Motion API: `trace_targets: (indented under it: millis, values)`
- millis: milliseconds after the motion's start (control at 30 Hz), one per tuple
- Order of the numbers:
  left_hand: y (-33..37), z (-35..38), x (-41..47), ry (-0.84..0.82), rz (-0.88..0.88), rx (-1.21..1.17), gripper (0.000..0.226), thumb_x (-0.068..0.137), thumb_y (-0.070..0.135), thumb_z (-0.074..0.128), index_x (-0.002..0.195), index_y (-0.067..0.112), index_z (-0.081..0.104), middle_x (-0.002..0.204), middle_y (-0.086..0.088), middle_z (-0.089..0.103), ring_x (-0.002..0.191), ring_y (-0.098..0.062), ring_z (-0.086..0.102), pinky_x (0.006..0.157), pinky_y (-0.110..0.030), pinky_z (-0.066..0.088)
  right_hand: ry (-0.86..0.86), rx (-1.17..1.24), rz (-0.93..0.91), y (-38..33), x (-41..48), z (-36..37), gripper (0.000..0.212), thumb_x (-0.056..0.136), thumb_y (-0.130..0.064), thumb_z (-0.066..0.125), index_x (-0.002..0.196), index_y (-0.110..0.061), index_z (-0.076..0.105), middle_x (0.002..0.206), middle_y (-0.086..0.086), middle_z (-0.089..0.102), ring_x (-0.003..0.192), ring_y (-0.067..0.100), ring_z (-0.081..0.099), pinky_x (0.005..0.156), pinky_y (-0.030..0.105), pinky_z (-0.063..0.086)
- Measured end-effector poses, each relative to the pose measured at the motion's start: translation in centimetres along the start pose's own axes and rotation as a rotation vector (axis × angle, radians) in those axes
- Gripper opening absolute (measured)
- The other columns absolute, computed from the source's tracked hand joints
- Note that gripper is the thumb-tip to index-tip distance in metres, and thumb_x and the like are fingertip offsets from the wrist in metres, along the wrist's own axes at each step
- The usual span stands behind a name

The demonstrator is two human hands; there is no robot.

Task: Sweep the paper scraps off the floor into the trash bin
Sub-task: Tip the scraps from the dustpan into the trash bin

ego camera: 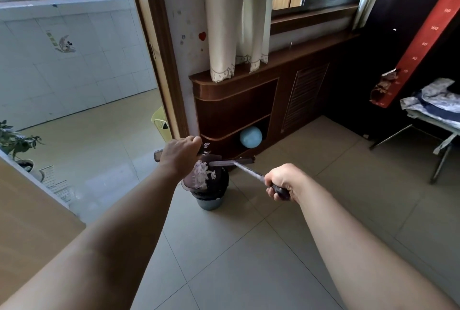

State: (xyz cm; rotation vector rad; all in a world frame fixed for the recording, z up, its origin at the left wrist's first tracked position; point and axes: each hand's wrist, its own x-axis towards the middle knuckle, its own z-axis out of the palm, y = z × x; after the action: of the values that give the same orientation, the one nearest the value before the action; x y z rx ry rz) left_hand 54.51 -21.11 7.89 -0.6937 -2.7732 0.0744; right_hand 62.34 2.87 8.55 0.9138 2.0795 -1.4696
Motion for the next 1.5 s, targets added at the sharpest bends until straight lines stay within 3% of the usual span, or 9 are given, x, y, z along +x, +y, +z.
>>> trace_targets:
  millis: [233,433,567,733,833,1100,1333,1500]
  values:
    - [0.2,0.1,0.4,-0.010,-0.003,-0.007,0.020,0.096,0.026,0.050,0.106,0.009,0.056,0.098,-0.009,0.067,0.085,-0.027,0.066,0.075,-0.035,0.050,-0.055,-0.041,0.013,0.5,0.1,0.9,0.018,0.083,0.006,0.041,0.071,-0.004,0.050,0.062,0.011,0.047,0.040,0.013,0.043,0.031,0.011,0.032]
    - [0.0,-0.4,1.0,-0.071,-0.011,0.005,0.017,0.095,0.020,0.051,0.107,0.010,0.056,0.092,-0.008,0.067,0.078,-0.026,0.066,0.068,-0.034,0.050,-0.018,-0.201,0.035,0.4,0.1,0.8,0.017,0.084,0.006,0.041,0.075,-0.003,0.052,0.064,0.011,0.047,0.034,0.013,0.041,0.033,0.011,0.032]
    - [-0.4,-0.2,1.0,-0.148,0.004,0.022,0.012,0.092,0.015,0.055,0.103,0.013,0.061,0.094,-0.005,0.068,0.082,-0.023,0.068,0.073,-0.033,0.055,0.022,-0.265,0.003,-0.8,-0.3,0.6,0.016,0.081,0.007,0.038,0.084,-0.004,0.050,0.060,0.009,0.044,0.031,0.014,0.040,0.034,0.012,0.032]
    - [-1.1,-0.1,1.3,-0.120,0.064,0.117,0.016,0.096,0.011,0.046,0.104,0.014,0.059,0.093,-0.003,0.071,0.085,-0.024,0.070,0.072,-0.034,0.055,0.032,-0.196,0.005,-1.6,-1.4,0.1,0.015,0.081,0.008,0.040,0.076,-0.004,0.048,0.062,0.011,0.046,0.027,0.013,0.041,0.034,0.012,0.032]
    - [-1.2,-0.7,2.2,-0.095,0.084,0.168,0.020,0.095,0.013,0.043,0.108,0.015,0.058,0.099,-0.003,0.070,0.088,-0.024,0.070,0.068,-0.031,0.051,0.033,-0.151,0.000,-1.7,-1.7,0.2,0.014,0.080,0.007,0.046,0.071,-0.003,0.050,0.064,0.013,0.049,0.035,0.015,0.044,0.035,0.015,0.033]
    - [-2.6,-2.2,3.3,-0.096,0.118,0.215,0.019,0.094,0.016,0.048,0.111,0.015,0.056,0.102,-0.002,0.069,0.091,-0.023,0.070,0.068,-0.031,0.052,-0.014,-0.184,0.023,-2.3,-1.9,2.3,0.016,0.083,0.007,0.042,0.073,-0.004,0.047,0.075,0.014,0.049,0.042,0.015,0.043,0.036,0.015,0.031]
    - [-3.5,-2.5,3.2,-0.083,0.139,0.221,0.017,0.095,0.016,0.049,0.109,0.014,0.056,0.098,-0.002,0.070,0.086,-0.022,0.070,0.067,-0.031,0.054,0.005,-0.244,0.030,-3.3,-2.5,1.0,0.013,0.082,0.007,0.042,0.073,0.001,0.051,0.065,0.012,0.049,0.027,0.013,0.042,0.033,0.012,0.033]
    - [-3.7,-2.8,3.2,-0.078,0.148,0.220,0.016,0.094,0.017,0.050,0.109,0.014,0.056,0.096,-0.002,0.069,0.084,-0.021,0.070,0.065,-0.031,0.053,0.016,-0.188,0.004,-3.8,-3.3,0.6,0.013,0.083,0.006,0.045,0.073,0.001,0.053,0.065,0.012,0.051,0.026,0.012,0.044,0.032,0.013,0.034]
